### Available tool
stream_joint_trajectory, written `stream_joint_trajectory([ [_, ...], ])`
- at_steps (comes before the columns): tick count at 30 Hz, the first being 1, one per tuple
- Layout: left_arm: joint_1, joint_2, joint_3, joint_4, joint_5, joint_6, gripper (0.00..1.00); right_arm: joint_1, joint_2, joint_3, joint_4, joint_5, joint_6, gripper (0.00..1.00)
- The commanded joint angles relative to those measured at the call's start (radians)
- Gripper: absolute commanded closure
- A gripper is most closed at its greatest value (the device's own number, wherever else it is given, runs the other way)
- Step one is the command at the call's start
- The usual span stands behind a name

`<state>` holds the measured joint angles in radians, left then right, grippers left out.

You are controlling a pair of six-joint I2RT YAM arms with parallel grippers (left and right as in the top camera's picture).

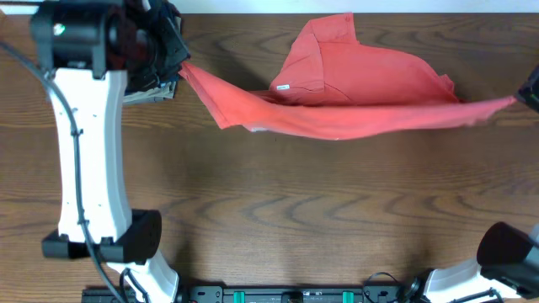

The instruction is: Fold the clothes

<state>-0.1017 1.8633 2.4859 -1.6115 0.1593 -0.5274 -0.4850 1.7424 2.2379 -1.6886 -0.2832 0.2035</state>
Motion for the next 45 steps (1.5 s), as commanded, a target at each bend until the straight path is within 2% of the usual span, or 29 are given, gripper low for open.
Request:
stream_joint_trajectory([
  [1,-0.016,-0.042,-0.045,-0.078,0.009,0.039,0.94,-0.006,-0.035,0.0,-0.01,0.054,-0.029,0.99],
  [6,-0.035,-0.194,-0.176,-0.078,-0.026,0.047,0.94,-0.006,-0.118,-0.083,-0.01,0.078,-0.029,0.99],
  [15,-0.035,-0.428,-0.624,-0.078,-0.048,0.043,0.94,-0.006,-0.33,-0.393,0.009,0.163,-0.02,0.99],
  [21,-0.035,-0.541,-0.845,-0.078,-0.066,-0.014,0.94,-0.006,-0.45,-0.562,0.03,0.304,0.083,0.99],
  [31,-0.035,-0.748,-1.02,-0.078,-0.035,-0.036,0.94,-0.006,-0.583,-0.752,0.093,0.321,0.12,0.99],
  [34,-0.035,-0.79,-1.067,-0.078,0.018,-0.048,0.94,-0.006,-0.586,-0.783,0.107,0.326,0.139,0.99],
  [43,-0.035,-0.882,-1.204,-0.078,0.036,-0.099,0.94,-0.006,-0.586,-0.829,0.129,0.363,0.164,0.99],
  [44,-0.035,-0.887,-1.211,-0.078,0.041,-0.099,0.94,-0.006,-0.586,-0.829,0.13,0.367,0.164,0.95],
  [45,-0.035,-0.889,-1.218,-0.078,0.043,-0.099,0.9,-0.006,-0.586,-0.829,0.13,0.37,0.163,0.87],
])
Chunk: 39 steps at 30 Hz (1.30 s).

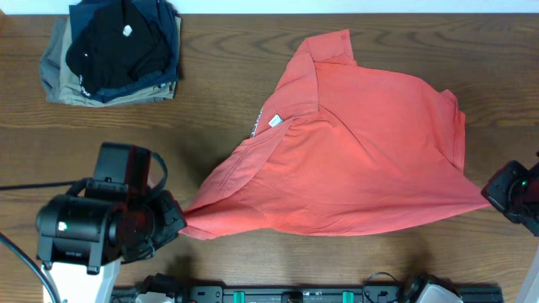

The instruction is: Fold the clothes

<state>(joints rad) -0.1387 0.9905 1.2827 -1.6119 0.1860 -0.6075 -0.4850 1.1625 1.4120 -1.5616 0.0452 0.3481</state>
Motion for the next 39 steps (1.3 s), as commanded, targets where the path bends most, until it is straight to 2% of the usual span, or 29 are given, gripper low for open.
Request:
stream_joint_trajectory([
  [1,0.002,-0.018,-0.021,-0.077,0.016,-0.018,0.85,-0.006,-0.006,-0.003,0.003,0.042,0.018,0.78],
  [2,0.002,-0.018,-0.025,-0.077,0.016,-0.018,0.83,-0.006,-0.006,-0.003,0.003,0.042,0.019,0.64],
  [3,0.002,-0.018,-0.025,-0.077,0.016,-0.018,0.75,-0.006,-0.006,-0.003,0.004,0.042,0.018,0.52],
  [4,0.002,-0.017,-0.025,-0.076,0.014,-0.018,0.56,-0.006,-0.006,-0.003,0.007,0.042,0.018,0.32],
  [5,0.002,-0.017,-0.025,-0.072,0.011,-0.018,0.43,-0.006,-0.006,-0.003,0.01,0.042,0.018,0.18],
  [6,0.002,-0.017,-0.025,-0.067,0.006,-0.018,0.29,-0.006,-0.006,-0.003,0.014,0.041,0.018,0.09],
  [8,0.002,-0.017,-0.025,-0.052,0.005,-0.018,0.19,-0.006,-0.006,-0.003,0.019,0.041,0.018,0.02],
  [16,0.002,0.019,-0.025,0.156,0.005,-0.014,0.19,-0.005,-0.003,-0.006,0.071,-0.039,0.018,0.01],
  [19,0.002,0.074,-0.025,0.25,0.013,0.031,0.19,-0.005,-0.003,-0.015,0.095,-0.115,0.019,0.01],
  [26,-0.033,0.302,-0.025,0.473,0.084,0.19,0.18,-0.005,-0.003,-0.085,0.133,-0.162,0.018,0.01],
  [31,-0.09,0.489,-0.025,0.675,0.083,0.267,0.11,-0.005,-0.003,-0.175,0.172,-0.169,0.005,0.01],
  [34,-0.113,0.603,-0.025,0.774,0.083,0.328,0.04,-0.005,-0.002,-0.234,0.202,-0.213,-0.056,0.01],
  [39,-0.134,0.787,-0.025,0.862,0.083,0.402,0.02,-0.005,0.003,-0.301,0.242,-0.23,-0.079,0.01],
])
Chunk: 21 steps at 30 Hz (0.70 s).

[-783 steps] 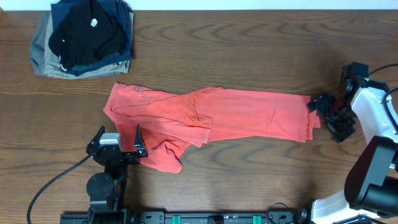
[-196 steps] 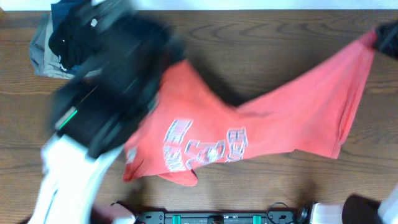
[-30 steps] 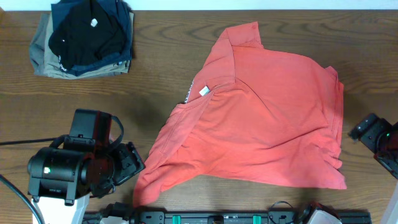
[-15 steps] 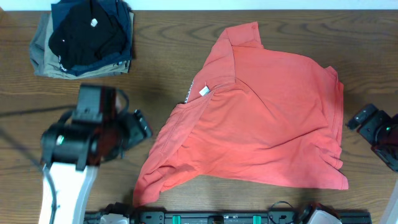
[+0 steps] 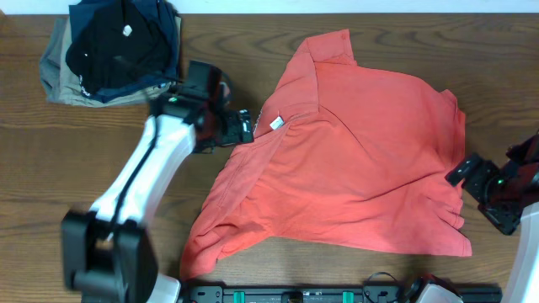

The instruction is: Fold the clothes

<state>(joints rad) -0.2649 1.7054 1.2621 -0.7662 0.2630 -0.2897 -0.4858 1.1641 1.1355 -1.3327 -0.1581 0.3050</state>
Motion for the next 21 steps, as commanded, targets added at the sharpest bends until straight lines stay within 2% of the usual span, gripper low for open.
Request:
stream_joint_trajectory([
  [1,-0.008,0.106,-0.005,0.034,0.006,0.098,0.02,-0.004,0.001,-0.033,0.019,-0.027,-0.04,0.01],
  [7,-0.008,0.217,-0.005,0.129,0.006,0.126,0.02,-0.004,0.001,-0.04,0.021,-0.027,-0.041,0.01],
  [17,-0.026,0.223,-0.004,0.144,-0.016,0.163,0.02,-0.004,0.001,-0.04,0.035,-0.027,-0.041,0.02],
  [21,-0.052,0.223,-0.004,0.146,-0.028,0.166,0.17,-0.004,0.001,-0.04,0.035,-0.027,-0.041,0.02],
])
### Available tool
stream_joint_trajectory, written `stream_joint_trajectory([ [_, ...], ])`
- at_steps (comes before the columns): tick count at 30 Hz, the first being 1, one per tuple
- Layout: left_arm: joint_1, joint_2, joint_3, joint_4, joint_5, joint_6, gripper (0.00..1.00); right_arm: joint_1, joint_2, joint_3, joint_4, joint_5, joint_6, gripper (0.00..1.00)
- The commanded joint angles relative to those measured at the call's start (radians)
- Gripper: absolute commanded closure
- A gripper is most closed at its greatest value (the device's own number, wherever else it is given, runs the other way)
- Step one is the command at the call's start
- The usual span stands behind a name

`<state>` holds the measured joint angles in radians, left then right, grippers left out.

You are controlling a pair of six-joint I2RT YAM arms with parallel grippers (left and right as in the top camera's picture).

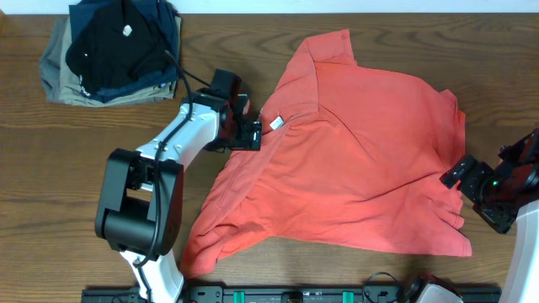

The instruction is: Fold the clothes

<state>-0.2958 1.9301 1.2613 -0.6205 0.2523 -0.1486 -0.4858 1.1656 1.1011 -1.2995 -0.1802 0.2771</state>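
Note:
An orange-red shirt (370,160) lies spread on the wooden table, collar toward the far edge, with its near left corner rumpled. A white label (274,123) shows on its left side. My left gripper (253,135) sits at the shirt's left edge right beside that label, jaws apparently open with no cloth lifted. At the shirt's right edge my right gripper (459,173) rests low, also seemingly open and holding nothing.
A stack of folded clothes (114,50), black and navy on top of khaki, stands at the far left corner. The arm bases line the table's near edge (278,290). Bare wood (67,168) lies left of the shirt.
My left gripper shifted slightly right, from just off the shirt onto its left edge by the label. The right gripper and the shirt are nearly as before.
First both grippers held the shirt stretched between them along the far side of the table. Then they held it down at the near side, spread over the table. After that both had let go, and the left gripper stood by the label, where it now touches the edge.

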Motion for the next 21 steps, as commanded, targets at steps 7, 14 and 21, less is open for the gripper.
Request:
stream_joint_trajectory([
  [7,-0.055,-0.002,-0.003,0.002,-0.017,0.025,0.48,-0.004,0.0,-0.006,0.002,-0.005,-0.013,0.02],
  [14,-0.055,-0.002,-0.003,0.009,-0.065,0.016,0.7,-0.004,0.0,-0.006,0.0,-0.005,-0.014,0.02],
  [21,-0.054,-0.007,-0.002,0.009,-0.116,0.013,0.79,-0.004,0.0,-0.006,-0.001,-0.005,-0.024,0.03],
])
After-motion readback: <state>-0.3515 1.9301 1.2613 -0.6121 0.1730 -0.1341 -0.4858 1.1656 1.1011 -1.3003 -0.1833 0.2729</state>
